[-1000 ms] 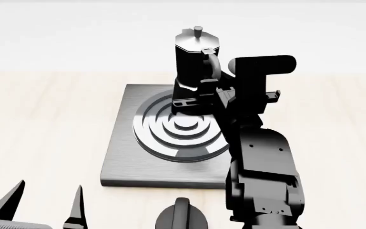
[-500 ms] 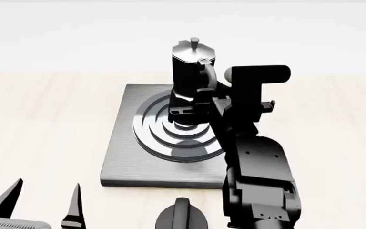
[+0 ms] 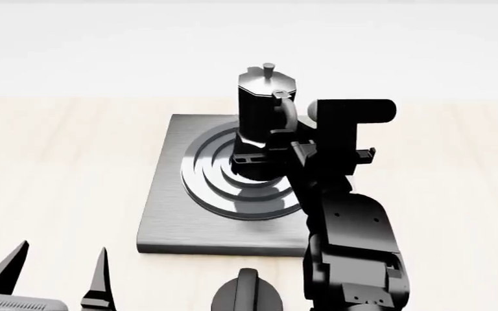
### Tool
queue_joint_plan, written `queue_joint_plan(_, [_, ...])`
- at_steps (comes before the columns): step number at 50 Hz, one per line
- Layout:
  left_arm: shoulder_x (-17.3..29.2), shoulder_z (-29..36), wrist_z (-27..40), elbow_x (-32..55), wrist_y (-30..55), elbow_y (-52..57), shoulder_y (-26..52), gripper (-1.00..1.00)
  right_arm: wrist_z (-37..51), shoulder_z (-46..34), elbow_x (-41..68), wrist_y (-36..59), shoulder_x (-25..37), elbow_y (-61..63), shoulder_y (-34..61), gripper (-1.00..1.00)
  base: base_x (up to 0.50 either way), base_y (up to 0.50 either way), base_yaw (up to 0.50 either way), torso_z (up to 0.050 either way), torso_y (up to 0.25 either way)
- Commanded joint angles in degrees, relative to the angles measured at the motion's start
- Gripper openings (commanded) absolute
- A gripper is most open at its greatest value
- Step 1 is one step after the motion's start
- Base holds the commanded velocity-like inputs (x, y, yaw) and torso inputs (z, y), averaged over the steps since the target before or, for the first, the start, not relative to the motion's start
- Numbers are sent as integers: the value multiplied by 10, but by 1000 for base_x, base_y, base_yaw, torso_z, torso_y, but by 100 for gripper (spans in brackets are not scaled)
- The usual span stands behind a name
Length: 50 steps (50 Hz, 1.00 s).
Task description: Put the moka pot on the stove.
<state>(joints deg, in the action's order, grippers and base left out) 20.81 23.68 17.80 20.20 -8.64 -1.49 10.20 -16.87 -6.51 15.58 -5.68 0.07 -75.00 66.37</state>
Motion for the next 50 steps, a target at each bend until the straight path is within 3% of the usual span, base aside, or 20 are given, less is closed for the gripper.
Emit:
queue_joint_plan(1, [1,0,0,1,0,-2,2,100,0,20,-2,0,-1,0,5,-100,0,0,0,0,0])
queue_joint_plan(50, [1,5,-4,7,-3,-16,10,100,6,13,11,8,-1,0,-3,-100,0,0,0,0,1])
